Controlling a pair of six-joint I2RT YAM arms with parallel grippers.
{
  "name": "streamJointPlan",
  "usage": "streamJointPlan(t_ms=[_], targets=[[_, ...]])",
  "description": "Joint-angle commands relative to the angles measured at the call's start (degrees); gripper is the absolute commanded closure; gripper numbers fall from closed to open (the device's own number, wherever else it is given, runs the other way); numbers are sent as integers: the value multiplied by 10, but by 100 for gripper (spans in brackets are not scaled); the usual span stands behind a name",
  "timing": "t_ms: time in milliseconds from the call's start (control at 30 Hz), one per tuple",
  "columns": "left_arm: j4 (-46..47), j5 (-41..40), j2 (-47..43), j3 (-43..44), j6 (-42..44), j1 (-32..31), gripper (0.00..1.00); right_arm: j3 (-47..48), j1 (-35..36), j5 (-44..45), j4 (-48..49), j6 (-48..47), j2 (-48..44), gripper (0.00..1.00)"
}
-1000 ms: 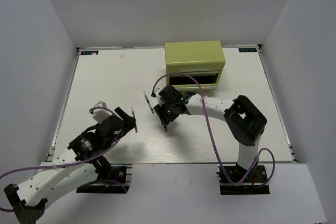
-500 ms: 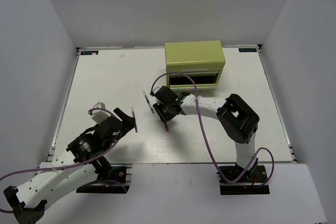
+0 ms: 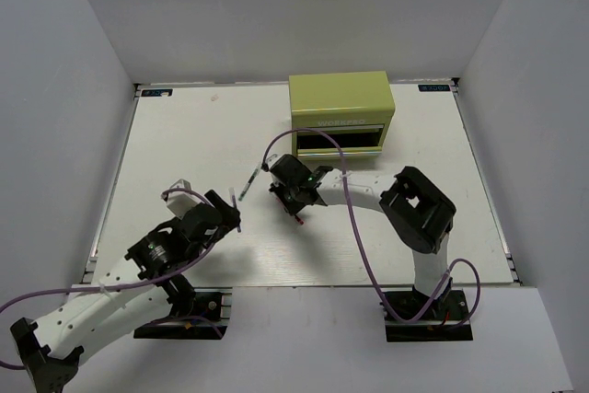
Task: Sort the stationery into containers
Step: Pick up the pen from the center of the board.
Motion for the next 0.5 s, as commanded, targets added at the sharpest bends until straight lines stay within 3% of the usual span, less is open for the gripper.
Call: streamJointPlan(t_ms=[0,467], targets=[[17,-2,-1,-10,4,2,0,-28,2,-17,-24,-13,-8,97],[28,-7,56,-26,15,2,0,-28,-22,-10,-24,-123,-162,100]])
